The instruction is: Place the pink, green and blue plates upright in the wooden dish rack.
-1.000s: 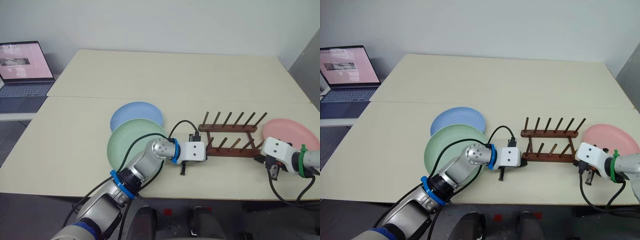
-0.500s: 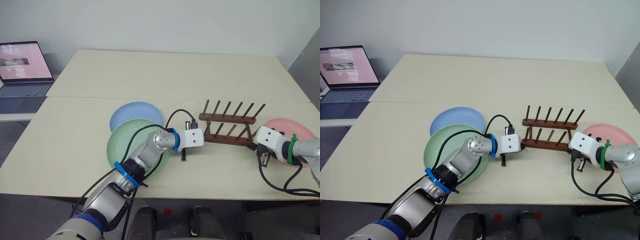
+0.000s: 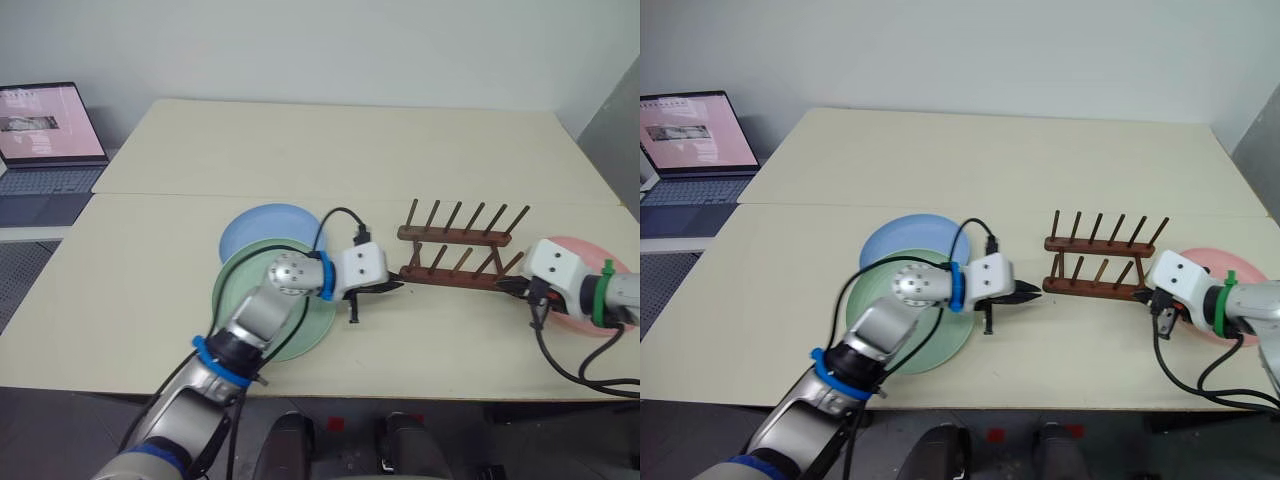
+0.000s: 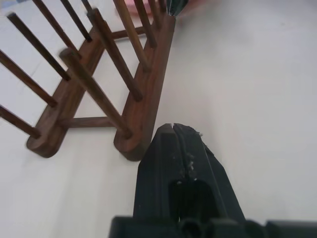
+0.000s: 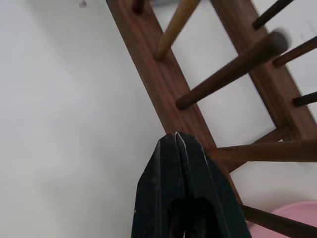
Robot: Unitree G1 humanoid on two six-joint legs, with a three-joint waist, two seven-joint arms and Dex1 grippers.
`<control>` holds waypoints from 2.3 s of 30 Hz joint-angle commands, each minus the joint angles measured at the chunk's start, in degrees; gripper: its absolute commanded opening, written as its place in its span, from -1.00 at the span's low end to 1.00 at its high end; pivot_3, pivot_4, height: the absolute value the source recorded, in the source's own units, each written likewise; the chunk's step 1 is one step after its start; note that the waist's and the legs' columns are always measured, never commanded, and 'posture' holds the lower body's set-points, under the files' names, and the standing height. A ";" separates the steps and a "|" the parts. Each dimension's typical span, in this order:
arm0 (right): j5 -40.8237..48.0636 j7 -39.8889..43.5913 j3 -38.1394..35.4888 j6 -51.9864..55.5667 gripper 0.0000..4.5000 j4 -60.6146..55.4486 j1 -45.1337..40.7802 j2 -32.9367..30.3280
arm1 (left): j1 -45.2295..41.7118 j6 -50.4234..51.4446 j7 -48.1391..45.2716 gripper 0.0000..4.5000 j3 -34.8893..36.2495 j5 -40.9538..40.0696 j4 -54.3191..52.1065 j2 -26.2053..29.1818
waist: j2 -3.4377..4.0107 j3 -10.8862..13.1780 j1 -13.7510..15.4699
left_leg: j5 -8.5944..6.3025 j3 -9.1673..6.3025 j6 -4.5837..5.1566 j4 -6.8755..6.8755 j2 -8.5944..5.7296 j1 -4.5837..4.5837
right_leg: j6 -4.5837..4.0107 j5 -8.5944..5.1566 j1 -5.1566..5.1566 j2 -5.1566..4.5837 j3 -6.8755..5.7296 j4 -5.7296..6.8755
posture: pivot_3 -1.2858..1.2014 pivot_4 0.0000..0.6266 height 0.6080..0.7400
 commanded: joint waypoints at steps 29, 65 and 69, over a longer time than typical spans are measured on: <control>-6.41 -18.59 -2.36 6.59 0.84 14.84 -0.45 7.66 | 1.40 18.70 -8.94 1.00 14.05 -31.07 -29.40 18.16 | -0.12 0.00 -0.86 | 0.02 0.06 0.01 0.01 -0.07 0.08 | -0.06 -0.34 0.06 0.08 0.12 -0.02 | 0.03 -0.52 1.00; 46.76 -24.95 -37.52 44.32 -0.99 -6.71 -22.57 12.35 | -2.44 18.80 -6.50 1.00 15.60 -31.53 -23.04 17.17 | -0.25 -0.09 -0.27 | 0.01 -0.07 0.03 -0.04 0.05 -0.10 | -0.14 -0.07 0.02 -0.02 0.05 -0.12 | 0.03 -0.52 1.00; 54.99 -30.54 -40.19 49.04 -0.99 -3.83 -23.56 13.90 | -2.51 18.80 -6.85 1.00 15.43 -31.57 -23.13 17.12 | -0.25 -0.09 -0.37 | 0.00 0.01 0.06 -0.01 0.01 -0.15 | -0.11 -0.06 0.01 -0.11 0.13 -0.15 | 0.03 -0.52 1.00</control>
